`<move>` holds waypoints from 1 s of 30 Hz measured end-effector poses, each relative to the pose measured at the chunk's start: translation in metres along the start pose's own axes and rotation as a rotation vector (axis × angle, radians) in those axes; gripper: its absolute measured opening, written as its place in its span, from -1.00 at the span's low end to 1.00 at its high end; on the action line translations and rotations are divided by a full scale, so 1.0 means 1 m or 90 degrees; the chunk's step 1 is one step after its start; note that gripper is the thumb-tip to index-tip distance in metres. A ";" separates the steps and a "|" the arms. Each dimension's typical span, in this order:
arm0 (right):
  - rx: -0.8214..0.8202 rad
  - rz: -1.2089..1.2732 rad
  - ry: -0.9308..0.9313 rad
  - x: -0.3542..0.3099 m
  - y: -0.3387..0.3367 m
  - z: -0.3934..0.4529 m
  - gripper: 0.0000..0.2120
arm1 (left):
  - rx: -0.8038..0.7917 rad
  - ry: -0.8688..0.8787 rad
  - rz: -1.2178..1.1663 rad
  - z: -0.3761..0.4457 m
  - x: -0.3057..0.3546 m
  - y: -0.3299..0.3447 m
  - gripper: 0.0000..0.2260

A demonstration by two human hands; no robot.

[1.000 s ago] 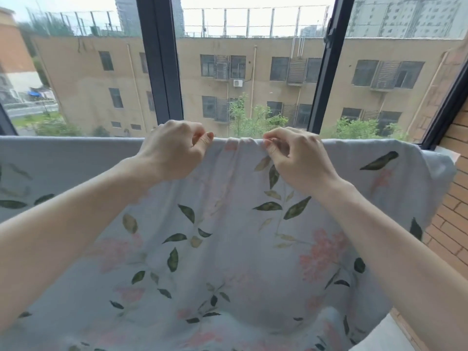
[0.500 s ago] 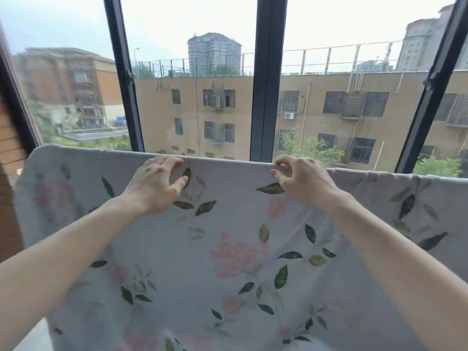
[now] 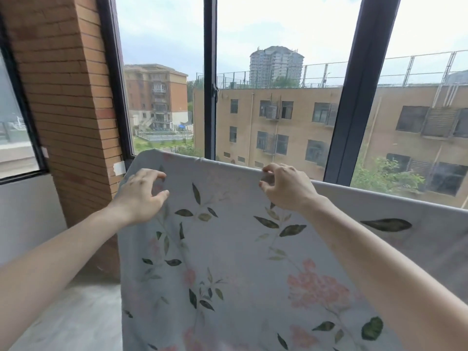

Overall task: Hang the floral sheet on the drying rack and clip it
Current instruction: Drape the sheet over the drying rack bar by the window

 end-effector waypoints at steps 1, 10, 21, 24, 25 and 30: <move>-0.001 0.004 -0.011 -0.008 0.007 0.006 -0.59 | 0.007 -0.007 0.002 0.005 -0.009 -0.001 -0.58; -0.025 0.036 -0.100 -0.070 0.071 0.066 -0.60 | 0.034 -0.047 0.022 0.086 -0.076 0.001 -0.60; -0.060 0.028 -0.135 -0.129 0.121 0.118 -0.58 | 0.044 0.044 -0.023 0.162 -0.128 0.023 -0.61; -0.046 -0.001 -0.120 -0.137 0.129 0.123 -0.61 | 0.014 0.062 -0.098 0.187 -0.141 0.031 -0.71; -0.040 -0.011 -0.109 -0.140 0.131 0.124 -0.63 | -0.006 0.062 -0.132 0.194 -0.145 0.034 -0.75; 0.058 -0.074 -0.035 -0.162 0.152 0.122 -0.72 | -0.090 0.104 -0.267 0.233 -0.172 0.056 -0.78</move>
Point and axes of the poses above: each hand's wrist, its own z-axis towards the middle knuckle, its own y-axis out of the palm, x = y × z, the point moved 1 cm from there along z, towards the middle knuckle, and after that the axes turned 12 degrees about x, right-handed, at the moved point
